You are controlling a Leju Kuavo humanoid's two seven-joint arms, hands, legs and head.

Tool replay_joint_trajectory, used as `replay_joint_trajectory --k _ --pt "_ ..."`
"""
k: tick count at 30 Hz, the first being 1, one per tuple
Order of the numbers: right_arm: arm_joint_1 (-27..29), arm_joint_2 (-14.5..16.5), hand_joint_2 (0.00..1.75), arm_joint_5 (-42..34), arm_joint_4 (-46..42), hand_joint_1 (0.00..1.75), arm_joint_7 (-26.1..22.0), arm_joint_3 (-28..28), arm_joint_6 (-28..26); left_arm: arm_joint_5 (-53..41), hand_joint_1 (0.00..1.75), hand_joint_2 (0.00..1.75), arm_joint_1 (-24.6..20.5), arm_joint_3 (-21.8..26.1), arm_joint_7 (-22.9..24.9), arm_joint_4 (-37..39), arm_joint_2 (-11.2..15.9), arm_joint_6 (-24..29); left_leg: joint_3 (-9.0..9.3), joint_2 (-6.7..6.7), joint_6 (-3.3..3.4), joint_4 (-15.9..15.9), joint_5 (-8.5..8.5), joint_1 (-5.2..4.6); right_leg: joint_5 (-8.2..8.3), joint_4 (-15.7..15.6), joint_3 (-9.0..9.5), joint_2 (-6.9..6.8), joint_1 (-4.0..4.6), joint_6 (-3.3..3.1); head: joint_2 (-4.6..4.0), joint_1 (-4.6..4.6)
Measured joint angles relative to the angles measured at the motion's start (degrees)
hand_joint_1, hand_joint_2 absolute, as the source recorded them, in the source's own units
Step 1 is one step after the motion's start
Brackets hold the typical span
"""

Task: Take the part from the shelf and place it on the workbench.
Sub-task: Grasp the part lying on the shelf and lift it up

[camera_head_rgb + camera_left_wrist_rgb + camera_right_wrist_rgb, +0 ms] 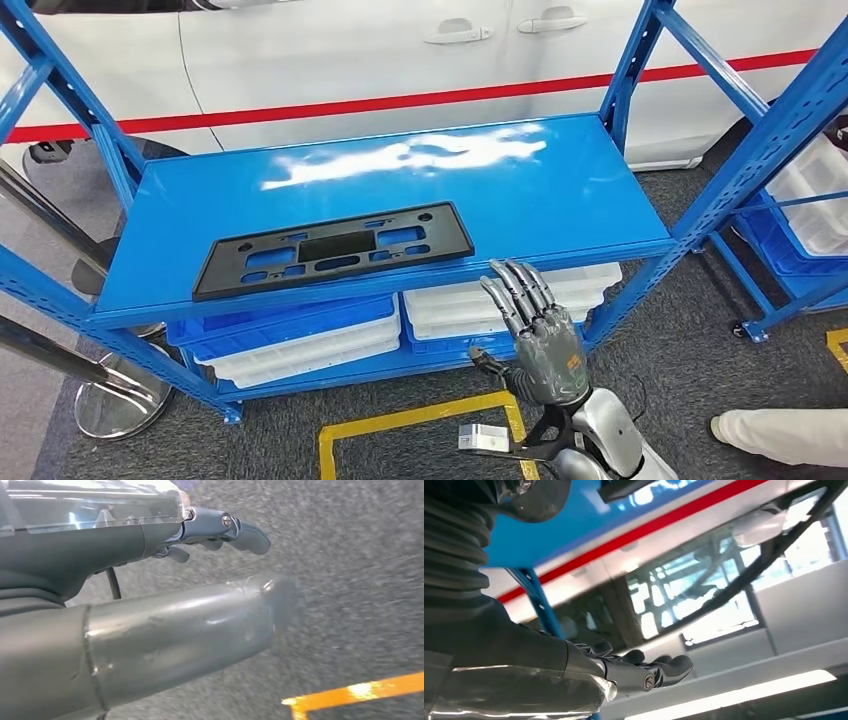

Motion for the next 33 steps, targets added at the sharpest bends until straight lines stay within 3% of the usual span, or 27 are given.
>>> replay_joint_trajectory --k 2,3,6,8,11,13,15,16,17,18,21,23,26,28,31,32,33 --pt "-1.4 -0.7 1.75 2.1 0.4 0.00 0.2 2.1 -0.7 -1.4 0.00 0.00 0.7 0.0 -0.3 0.0 1.3 -1.7 -2.11 0.02 -0.61 4.0 -0.61 0.58 -0.07 0.1 0.02 -0.03 -0.10 0.10 0.00 0.01" --pt "-2.0 -1.0 1.75 3.1 0.6 0.00 0.3 3.0 -1.1 -2.0 0.00 0.00 1.0 0.0 -0.5 -0.1 1.9 -2.5 -1.57 0.03 -0.86 2.6 0.79 0.86 -0.16 0.2 0.07 -0.03 -0.23 0.24 0.00 0.00" --pt "-3.5 -1.6 1.75 5.5 1.0 0.00 0.8 4.6 -2.1 -3.5 0.00 0.00 1.5 0.0 -0.9 -0.2 3.2 -4.4 3.55 -0.04 -1.35 -8.4 5.97 1.26 -0.71 0.8 0.23 0.00 -0.60 1.24 0.00 0.00" --pt "-4.2 -2.0 1.75 6.2 1.1 0.00 0.9 5.2 -2.4 -4.0 0.00 0.00 1.7 0.0 -1.0 -0.3 3.6 -5.1 4.72 -0.21 -0.73 -11.0 6.34 1.04 -0.89 1.0 0.18 0.13 -0.43 2.02 0.00 0.00" --pt "-4.8 -2.4 1.75 6.5 1.2 0.00 0.9 5.8 -2.6 -4.3 0.00 0.00 2.0 0.0 -1.0 -0.4 3.9 -5.3 4.67 -0.24 0.83 -11.0 6.53 0.97 -1.18 1.2 0.17 0.28 -0.39 2.92 0.00 0.02" --pt "-5.1 -2.7 1.75 6.5 1.2 0.00 1.0 6.1 -2.6 -4.3 0.00 0.00 2.0 0.0 -1.1 -0.5 4.1 -5.3 4.72 -0.20 1.72 -11.3 6.71 0.92 -3.60 4.9 -1.43 0.32 -0.52 3.26 0.00 0.03" --pt "-5.2 -2.9 1.75 6.5 1.3 0.00 1.0 6.3 -2.6 -4.4 0.00 0.00 2.1 0.0 -1.1 -0.6 4.3 -5.3 4.61 -0.16 2.21 -11.3 6.65 0.59 -7.50 12.7 -5.33 0.34 -0.44 3.27 0.00 0.03" --pt "-5.3 -2.9 1.75 6.5 1.4 0.00 1.0 6.5 -2.6 -4.4 0.00 0.00 2.1 0.0 -1.1 -0.6 4.3 -5.4 4.60 -0.15 2.36 -11.2 6.60 0.35 -8.69 16.3 -7.24 0.34 -0.32 3.16 0.00 0.03" --pt "-5.2 -3.0 1.75 6.5 1.5 0.00 1.0 6.6 -2.6 -4.4 0.00 0.00 2.1 0.0 -1.1 -0.6 4.3 -5.4 4.67 -0.15 2.48 -11.2 6.54 0.08 -8.80 18.3 -8.37 0.35 -0.16 2.92 0.00 0.03" --pt "-5.3 -3.1 1.75 6.5 1.6 0.00 1.0 6.7 -2.6 -4.4 0.00 0.00 2.1 0.0 -1.1 -0.6 4.3 -5.4 4.83 -0.16 2.60 -11.2 6.46 -0.21 -7.70 17.9 -8.37 0.36 0.07 2.49 0.00 0.03" --pt "-5.5 -3.3 1.75 6.5 1.7 0.00 1.0 7.0 -2.6 -4.4 0.00 0.00 2.1 0.0 -1.1 -0.6 4.3 -5.4 5.54 -0.20 2.86 -11.2 6.12 -1.09 -1.61 6.7 -3.38 0.34 1.24 -0.01 0.00 0.02" --pt "-5.8 -3.4 1.75 6.5 1.7 0.00 1.0 7.1 -2.7 -4.4 0.00 0.00 2.1 0.0 -1.1 -0.6 4.2 -5.4 5.63 -0.14 2.66 -11.3 5.93 -1.22 -0.31 2.4 -1.48 0.07 1.85 -1.23 0.00 0.02" --pt "-6.0 -3.5 1.75 6.5 1.7 0.00 1.0 7.3 -2.8 -4.4 0.00 0.00 2.1 0.0 -1.1 -0.6 4.3 -5.4 5.82 -0.01 1.95 -11.4 5.63 -1.13 -0.03 0.9 -0.92 -0.09 1.72 -1.35 0.00 0.02" --pt "-6.0 -3.5 1.75 6.5 1.6 0.00 0.9 7.4 -2.9 -4.4 0.00 0.00 2.1 0.0 -1.2 -0.7 4.5 -5.4 4.99 0.01 1.24 -9.1 3.93 -1.05 0.42 -0.5 -0.03 -0.25 1.14 -1.29 0.00 0.02" --pt "-6.1 -3.5 1.75 6.5 1.7 0.00 1.0 7.6 -2.9 -4.4 0.00 0.00 2.2 0.0 -1.2 -0.8 4.8 -5.5 -0.34 0.03 -0.07 1.3 -0.80 -0.17 0.41 -0.9 0.43 -0.38 0.66 -1.13 0.00 0.01" --pt "-6.1 -3.5 1.75 6.5 1.8 0.00 1.0 7.7 -2.9 -4.4 0.00 0.00 2.2 0.0 -1.2 -0.8 4.8 -5.5 -1.75 0.04 -0.48 3.6 -1.19 0.21 0.29 -0.8 0.46 -0.39 0.53 -0.99 0.00 0.01" --pt "-6.0 -3.5 1.75 6.5 1.9 0.00 1.0 7.8 -2.9 -4.4 0.00 0.00 2.2 0.0 -1.2 -0.8 4.7 -5.5 -2.13 0.06 -0.87 3.8 -0.37 0.59 0.11 -0.7 0.53 -0.38 0.38 -0.79 0.00 0.01"
